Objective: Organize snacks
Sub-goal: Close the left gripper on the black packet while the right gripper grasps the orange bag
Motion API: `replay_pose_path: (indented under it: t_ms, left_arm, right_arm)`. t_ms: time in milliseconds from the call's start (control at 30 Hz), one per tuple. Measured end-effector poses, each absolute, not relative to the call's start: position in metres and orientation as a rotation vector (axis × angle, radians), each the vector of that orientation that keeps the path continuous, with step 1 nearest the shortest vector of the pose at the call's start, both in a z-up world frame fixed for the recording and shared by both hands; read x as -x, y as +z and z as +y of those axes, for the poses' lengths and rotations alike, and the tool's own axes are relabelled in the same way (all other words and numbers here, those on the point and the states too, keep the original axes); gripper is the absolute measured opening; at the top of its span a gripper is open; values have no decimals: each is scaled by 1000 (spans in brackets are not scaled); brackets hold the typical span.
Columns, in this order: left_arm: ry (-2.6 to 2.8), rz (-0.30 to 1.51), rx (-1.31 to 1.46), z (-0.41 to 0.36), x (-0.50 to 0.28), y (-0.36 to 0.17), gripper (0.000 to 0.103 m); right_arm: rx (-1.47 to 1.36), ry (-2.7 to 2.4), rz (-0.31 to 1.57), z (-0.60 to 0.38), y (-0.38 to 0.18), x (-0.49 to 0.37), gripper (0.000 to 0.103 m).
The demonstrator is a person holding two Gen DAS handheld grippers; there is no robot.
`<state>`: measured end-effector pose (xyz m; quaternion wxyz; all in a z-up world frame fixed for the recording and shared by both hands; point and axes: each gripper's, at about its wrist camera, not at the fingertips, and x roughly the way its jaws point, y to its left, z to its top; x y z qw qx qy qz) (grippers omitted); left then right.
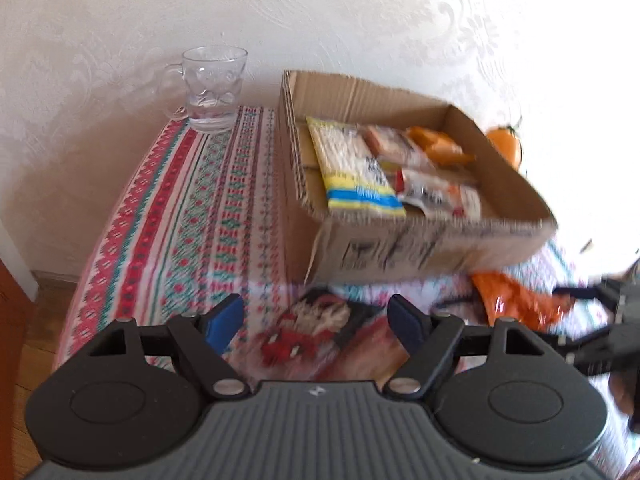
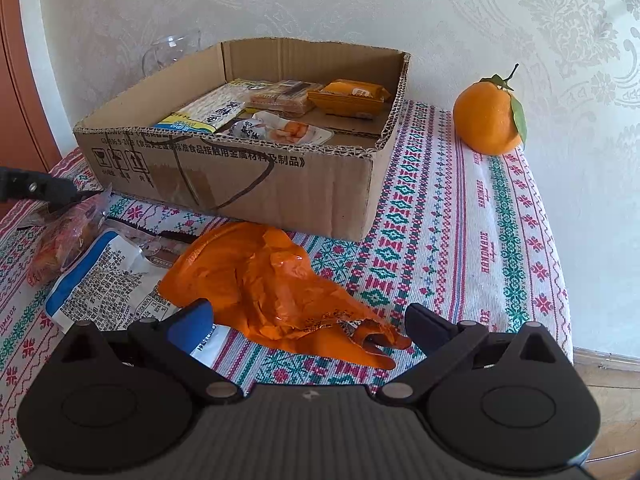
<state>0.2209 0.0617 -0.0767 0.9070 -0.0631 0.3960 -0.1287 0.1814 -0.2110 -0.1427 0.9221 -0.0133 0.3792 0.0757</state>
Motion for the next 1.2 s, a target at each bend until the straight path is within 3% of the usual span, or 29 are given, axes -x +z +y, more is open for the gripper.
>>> replay_pose_path:
  t_ms: [233,667,933,1200]
  left_arm:
    - [-177,893,113,52,-245,-93,79]
    - [-79,906,52,83,-217,-98,82]
    - [-107,909,56,83,-213,-97,83]
    - [-112,915,60,84,-210,-98,84]
  right_arm:
    - [23,151,780,-211,-143,-182,103]
    - [140,270,750,-196,-136,-191,103]
    - [73,366,828,-203,-136,-189,103]
    - [169,427,789,-196,-129,-191,72]
